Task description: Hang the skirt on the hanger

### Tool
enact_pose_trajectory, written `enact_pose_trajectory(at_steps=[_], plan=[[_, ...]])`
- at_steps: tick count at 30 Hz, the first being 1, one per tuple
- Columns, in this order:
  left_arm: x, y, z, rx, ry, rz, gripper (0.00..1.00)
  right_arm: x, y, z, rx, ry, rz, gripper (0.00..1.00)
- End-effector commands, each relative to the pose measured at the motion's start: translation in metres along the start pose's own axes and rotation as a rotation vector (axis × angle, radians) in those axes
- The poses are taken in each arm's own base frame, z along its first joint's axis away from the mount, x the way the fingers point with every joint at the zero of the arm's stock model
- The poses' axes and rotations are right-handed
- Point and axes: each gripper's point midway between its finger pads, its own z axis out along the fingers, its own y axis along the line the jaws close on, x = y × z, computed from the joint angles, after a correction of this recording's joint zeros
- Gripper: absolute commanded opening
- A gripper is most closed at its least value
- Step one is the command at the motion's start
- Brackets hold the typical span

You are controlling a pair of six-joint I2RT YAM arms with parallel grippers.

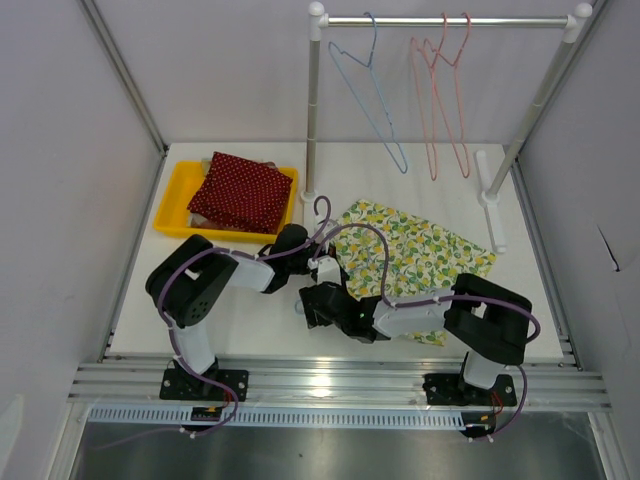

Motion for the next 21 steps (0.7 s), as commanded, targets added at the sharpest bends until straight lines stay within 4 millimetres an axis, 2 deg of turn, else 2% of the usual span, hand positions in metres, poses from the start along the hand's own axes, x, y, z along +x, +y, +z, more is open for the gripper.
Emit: enact_pose_trajectory(at_steps=[1, 4, 5, 8, 10, 11, 16, 17, 19, 21], plan=[[-0.019, -0.002, 0.004, 0.03, -0.039, 0.057, 0.0, -0.016, 0.004, 0.007, 0.032, -0.072, 0.003, 0.7], [-0.019, -0.002, 0.004, 0.03, -0.038, 0.059, 0.0, -0.009, -0.001, 0.012, 0.053, -0.058, -0.006, 0.62], [-0.018, -0.001, 0.004, 0.029, -0.035, 0.057, 0.0, -0.007, 0.0, 0.013, 0.056, -0.054, -0.006, 0.53], [-0.018, -0.002, 0.004, 0.034, -0.036, 0.059, 0.0, -0.002, -0.002, 0.014, 0.073, -0.045, -0.019, 0.35], [-0.017, -0.001, 0.004, 0.033, -0.036, 0.058, 0.0, 0.001, -0.004, 0.014, 0.084, -0.036, -0.029, 0.29], [-0.016, -0.002, 0.004, 0.034, -0.036, 0.059, 0.0, -0.001, -0.005, 0.012, 0.09, -0.044, -0.027, 0.23], [-0.015, 0.0, 0.003, 0.025, -0.033, 0.06, 0.0, -0.016, -0.007, -0.004, 0.095, -0.073, -0.02, 0.13], [-0.016, 0.0, 0.003, 0.024, -0.035, 0.065, 0.0, -0.025, -0.004, -0.012, 0.079, -0.091, -0.011, 0.13], [-0.015, 0.001, 0.003, 0.019, -0.031, 0.068, 0.0, -0.028, -0.005, -0.02, 0.072, -0.091, -0.018, 0.13], [-0.016, 0.002, 0.003, 0.016, -0.03, 0.068, 0.0, -0.04, -0.003, -0.032, 0.055, -0.115, -0.003, 0.13]])
